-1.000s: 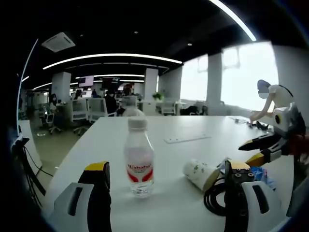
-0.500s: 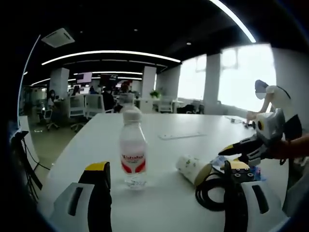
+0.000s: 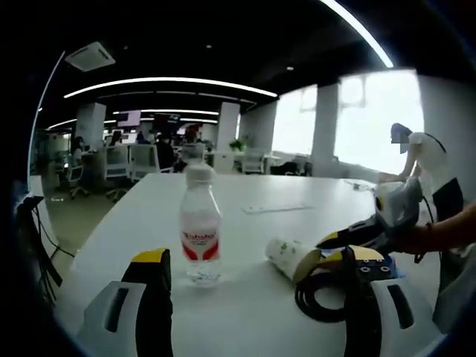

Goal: Arrange the tabletop items into an orderly group along one side of the table until the central work area is clear of visible clutter.

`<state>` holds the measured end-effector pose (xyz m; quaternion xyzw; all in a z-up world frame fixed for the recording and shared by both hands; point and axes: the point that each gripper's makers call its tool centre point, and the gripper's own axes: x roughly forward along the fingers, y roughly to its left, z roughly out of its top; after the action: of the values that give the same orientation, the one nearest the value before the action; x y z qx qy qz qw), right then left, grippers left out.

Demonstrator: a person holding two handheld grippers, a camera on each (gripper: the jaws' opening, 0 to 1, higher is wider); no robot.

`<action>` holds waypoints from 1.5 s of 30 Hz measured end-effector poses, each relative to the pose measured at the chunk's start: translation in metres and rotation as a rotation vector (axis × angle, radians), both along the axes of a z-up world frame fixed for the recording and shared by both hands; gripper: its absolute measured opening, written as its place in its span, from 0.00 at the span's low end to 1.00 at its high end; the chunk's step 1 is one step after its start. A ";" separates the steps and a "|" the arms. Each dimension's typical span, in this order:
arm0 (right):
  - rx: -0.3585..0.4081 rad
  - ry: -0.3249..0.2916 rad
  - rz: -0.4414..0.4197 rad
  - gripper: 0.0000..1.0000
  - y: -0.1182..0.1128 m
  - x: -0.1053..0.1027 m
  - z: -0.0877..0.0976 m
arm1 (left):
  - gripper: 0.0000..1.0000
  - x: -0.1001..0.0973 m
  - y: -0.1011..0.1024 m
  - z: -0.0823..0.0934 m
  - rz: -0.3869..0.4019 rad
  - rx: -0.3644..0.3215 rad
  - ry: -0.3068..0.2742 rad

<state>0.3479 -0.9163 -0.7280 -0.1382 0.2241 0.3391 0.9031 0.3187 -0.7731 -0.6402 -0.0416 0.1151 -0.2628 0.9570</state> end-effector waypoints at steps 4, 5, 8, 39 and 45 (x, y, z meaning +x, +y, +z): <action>0.013 -0.002 -0.004 0.19 0.004 0.004 -0.003 | 0.96 -0.004 -0.001 0.000 -0.007 0.001 -0.001; 0.010 -0.006 -0.003 0.18 0.004 0.005 -0.003 | 0.96 -0.004 -0.001 -0.001 -0.004 0.002 0.003; -0.006 -0.021 0.002 0.12 0.006 0.007 -0.005 | 0.96 -0.005 0.001 -0.002 0.008 -0.011 0.008; 0.160 0.002 -0.113 0.00 0.002 0.016 0.028 | 0.95 -0.021 -0.007 0.006 -0.008 -0.044 0.000; 0.167 0.027 -0.122 0.00 -0.005 0.005 0.035 | 0.95 -0.026 -0.009 0.007 -0.028 -0.032 -0.004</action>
<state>0.3530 -0.9212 -0.6926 -0.0439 0.2152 0.3028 0.9274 0.2930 -0.7822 -0.6329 -0.0548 0.1097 -0.2778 0.9528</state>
